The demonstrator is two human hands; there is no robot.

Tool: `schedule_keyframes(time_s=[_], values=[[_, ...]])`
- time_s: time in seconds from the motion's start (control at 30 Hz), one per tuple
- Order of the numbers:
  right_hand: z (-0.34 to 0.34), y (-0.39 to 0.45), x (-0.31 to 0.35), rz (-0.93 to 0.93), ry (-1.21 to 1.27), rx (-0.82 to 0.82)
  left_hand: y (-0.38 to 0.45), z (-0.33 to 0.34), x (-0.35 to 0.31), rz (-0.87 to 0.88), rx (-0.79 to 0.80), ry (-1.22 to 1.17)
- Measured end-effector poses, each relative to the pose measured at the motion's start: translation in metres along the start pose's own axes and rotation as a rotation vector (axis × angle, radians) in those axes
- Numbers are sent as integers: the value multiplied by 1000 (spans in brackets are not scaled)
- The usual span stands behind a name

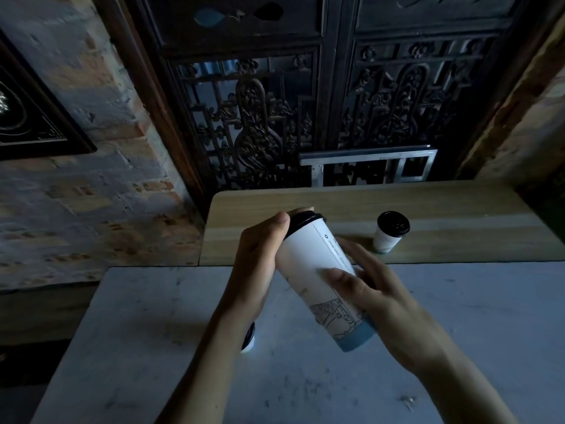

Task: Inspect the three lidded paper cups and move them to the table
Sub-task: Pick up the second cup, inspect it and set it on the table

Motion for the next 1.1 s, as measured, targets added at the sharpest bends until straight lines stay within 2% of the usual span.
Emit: schedule_keyframes(time_s=[0.13, 0.4, 0.57, 0.8, 0.97, 1.03, 1.1], values=[[-4, 2, -22, 99, 104, 20, -2, -1, -7, 45, 16, -17], [1, 4, -3, -53, -26, 90, -5, -1, -13, 76, 40, -7], [6, 3, 21, -200, -248, 133, -9, 2, -12, 65, 85, 35], [-1, 3, 27, -302, -456, 113, -11, 8, -15, 54, 110, 113], [-9, 7, 21, -345, -798, 49, -11, 16, -12, 25, 160, 196], [-11, 9, 18, -363, -779, 49, -11, 18, -11, 14, 156, 190], [-14, 11, 16, -344, -660, 58, -10, 17, -11, 19, 133, 175]])
Point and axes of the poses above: each hand's wrist, its own y-axis towards the middle knuckle, its own z-axis out of the palm, x = y × z, the point moved 10 cm from there along y, towards the middle knuckle, and after that the axes turned 4 degrees about -x, right-handed, at the moved point
